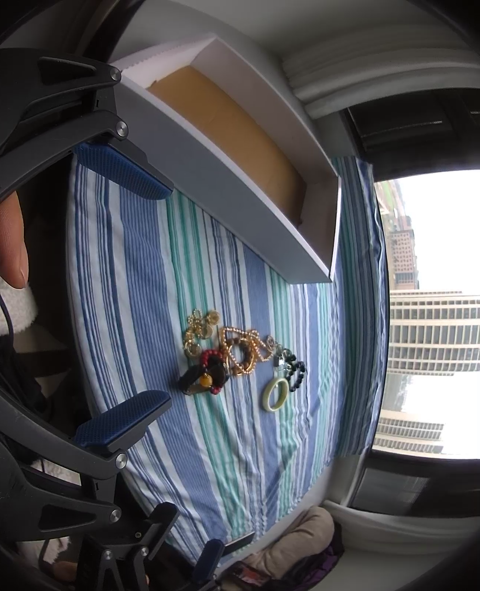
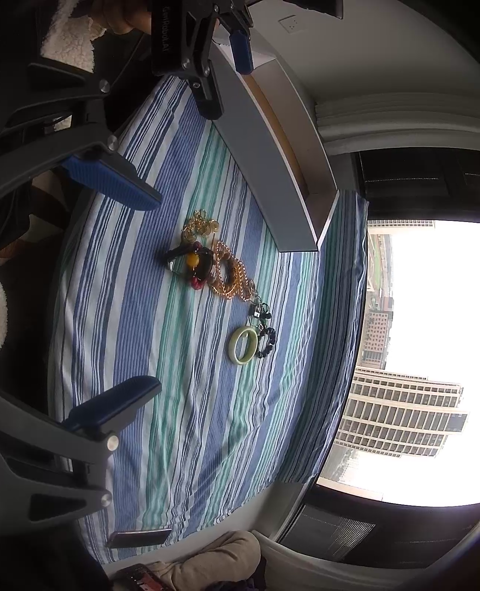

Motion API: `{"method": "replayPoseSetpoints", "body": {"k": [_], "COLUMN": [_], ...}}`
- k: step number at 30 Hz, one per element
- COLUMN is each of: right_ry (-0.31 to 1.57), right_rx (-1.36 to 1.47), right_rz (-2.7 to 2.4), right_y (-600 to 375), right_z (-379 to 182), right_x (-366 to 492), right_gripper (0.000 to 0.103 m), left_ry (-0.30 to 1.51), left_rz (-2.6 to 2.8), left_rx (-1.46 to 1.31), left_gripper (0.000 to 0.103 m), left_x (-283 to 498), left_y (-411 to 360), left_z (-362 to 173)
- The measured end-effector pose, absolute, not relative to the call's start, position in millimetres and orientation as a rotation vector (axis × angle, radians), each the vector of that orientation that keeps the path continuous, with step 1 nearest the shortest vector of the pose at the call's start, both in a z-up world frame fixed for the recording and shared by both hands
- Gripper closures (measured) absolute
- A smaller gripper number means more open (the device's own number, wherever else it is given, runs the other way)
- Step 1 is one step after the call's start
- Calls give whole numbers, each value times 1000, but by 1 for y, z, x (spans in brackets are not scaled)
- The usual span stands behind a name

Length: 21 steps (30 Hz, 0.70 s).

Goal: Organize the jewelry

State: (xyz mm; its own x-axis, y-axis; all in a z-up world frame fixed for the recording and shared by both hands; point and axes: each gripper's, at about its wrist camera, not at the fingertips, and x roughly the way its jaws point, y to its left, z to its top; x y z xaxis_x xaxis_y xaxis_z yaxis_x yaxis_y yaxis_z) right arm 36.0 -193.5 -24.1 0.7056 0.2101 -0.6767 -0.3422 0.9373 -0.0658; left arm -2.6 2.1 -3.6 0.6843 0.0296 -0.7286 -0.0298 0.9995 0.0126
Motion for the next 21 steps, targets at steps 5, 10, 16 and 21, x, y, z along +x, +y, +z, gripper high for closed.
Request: {"method": "replayPoseSetpoints", "body": {"k": [5,10,16,21], "right_ry": [724,721,717,714], "right_rx": [-192,-191,-191,-193], "right_rz": [309,308,308,308], "right_y": [-194,-195,-197,-197], "right_z": [-24,-23,-22,-21], "right_x": [36,34,33,33], "right_gripper": [10,10,10,10], "left_ry": [813,811,815,815], "left_rz": [29,28,36,31], "left_rx": [2,7,4,-3], "left_gripper": [0,0,0,0], "left_x": [-4,-4,-3,-4], "left_y": [2,0,-1,0], "left_z": [-3,-1,-1,-1]}}
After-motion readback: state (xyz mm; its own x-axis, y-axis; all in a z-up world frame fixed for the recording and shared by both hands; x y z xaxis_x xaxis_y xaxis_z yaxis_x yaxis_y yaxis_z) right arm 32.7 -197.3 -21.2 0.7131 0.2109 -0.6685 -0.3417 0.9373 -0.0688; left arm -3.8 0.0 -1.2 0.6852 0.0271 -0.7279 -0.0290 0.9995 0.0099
